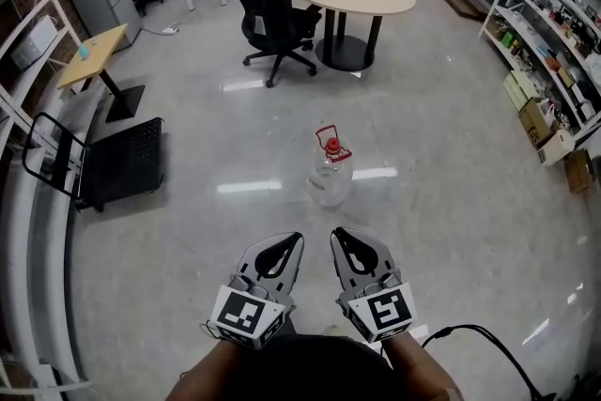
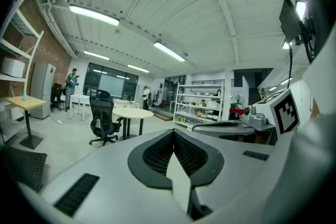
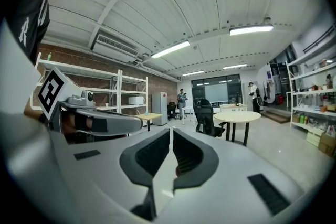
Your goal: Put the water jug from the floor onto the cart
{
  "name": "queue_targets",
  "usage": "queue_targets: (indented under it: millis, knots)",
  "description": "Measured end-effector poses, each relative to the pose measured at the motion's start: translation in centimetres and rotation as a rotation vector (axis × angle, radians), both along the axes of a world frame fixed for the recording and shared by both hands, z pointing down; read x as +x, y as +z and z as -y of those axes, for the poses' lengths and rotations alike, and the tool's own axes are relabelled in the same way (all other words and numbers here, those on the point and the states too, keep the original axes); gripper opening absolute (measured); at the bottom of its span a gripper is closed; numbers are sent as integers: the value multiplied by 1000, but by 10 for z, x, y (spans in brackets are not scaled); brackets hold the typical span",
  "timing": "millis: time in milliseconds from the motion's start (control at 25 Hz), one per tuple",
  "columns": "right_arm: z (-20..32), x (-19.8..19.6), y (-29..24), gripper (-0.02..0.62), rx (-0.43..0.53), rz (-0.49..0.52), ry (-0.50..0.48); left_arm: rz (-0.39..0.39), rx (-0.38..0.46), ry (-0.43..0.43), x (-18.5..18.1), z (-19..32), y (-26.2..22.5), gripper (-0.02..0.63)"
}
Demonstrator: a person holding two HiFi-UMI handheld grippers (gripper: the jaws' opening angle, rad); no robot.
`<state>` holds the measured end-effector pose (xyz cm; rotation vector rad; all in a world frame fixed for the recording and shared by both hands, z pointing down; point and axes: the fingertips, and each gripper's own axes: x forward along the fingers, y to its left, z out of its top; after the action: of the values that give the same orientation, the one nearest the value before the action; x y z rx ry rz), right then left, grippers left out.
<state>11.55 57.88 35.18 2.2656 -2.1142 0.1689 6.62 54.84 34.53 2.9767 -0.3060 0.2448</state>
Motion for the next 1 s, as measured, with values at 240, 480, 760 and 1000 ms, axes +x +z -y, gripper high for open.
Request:
queue_targets:
  millis: [240,480,760,1000]
  knots:
    - [147,30,-1,3,-35,66,89,2,38,123,38,138,-3,5]
    - [251,55,3,3,-60,85,173,27,32,164,66,253,-9,5]
    - [325,115,36,4,-89,124,256,50,4,224,126,330,20,5]
    - [385,219,74,4,-111,167,298,8,32,292,233,381,40,5]
